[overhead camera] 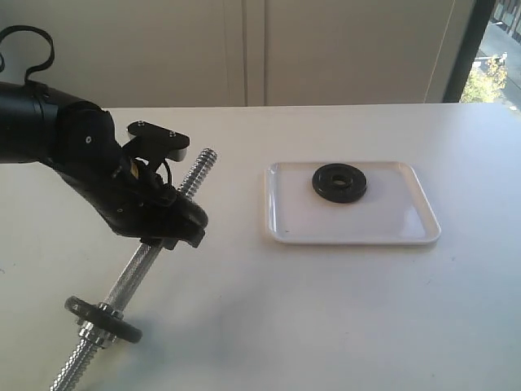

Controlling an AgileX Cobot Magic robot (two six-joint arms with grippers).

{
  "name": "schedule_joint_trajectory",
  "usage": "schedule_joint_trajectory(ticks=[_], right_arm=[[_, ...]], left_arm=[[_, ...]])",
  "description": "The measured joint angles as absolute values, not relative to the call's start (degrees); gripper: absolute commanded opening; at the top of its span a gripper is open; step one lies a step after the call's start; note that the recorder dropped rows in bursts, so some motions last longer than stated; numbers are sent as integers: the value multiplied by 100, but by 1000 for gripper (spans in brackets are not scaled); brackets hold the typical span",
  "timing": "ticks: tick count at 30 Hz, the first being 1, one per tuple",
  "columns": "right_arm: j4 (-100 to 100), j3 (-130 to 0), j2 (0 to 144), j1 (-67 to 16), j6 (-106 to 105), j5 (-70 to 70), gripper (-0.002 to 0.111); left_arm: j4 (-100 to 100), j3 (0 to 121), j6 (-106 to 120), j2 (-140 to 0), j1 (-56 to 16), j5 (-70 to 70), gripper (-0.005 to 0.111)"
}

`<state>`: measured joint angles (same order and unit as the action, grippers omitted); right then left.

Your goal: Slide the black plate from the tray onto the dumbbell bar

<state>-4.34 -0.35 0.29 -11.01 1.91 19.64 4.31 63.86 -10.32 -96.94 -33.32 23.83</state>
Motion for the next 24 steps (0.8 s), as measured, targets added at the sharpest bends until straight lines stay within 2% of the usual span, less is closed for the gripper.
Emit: schedule_joint_trajectory(ticks=[18, 24], right_arm=[[-434, -35, 29, -1101, 191, 1949, 0], [739, -9, 29, -1101, 927, 933, 0]], left_arm=[[419, 6386, -677, -9793, -3332, 2303, 0], [409, 6386, -677, -9904, -3332, 2184, 0]])
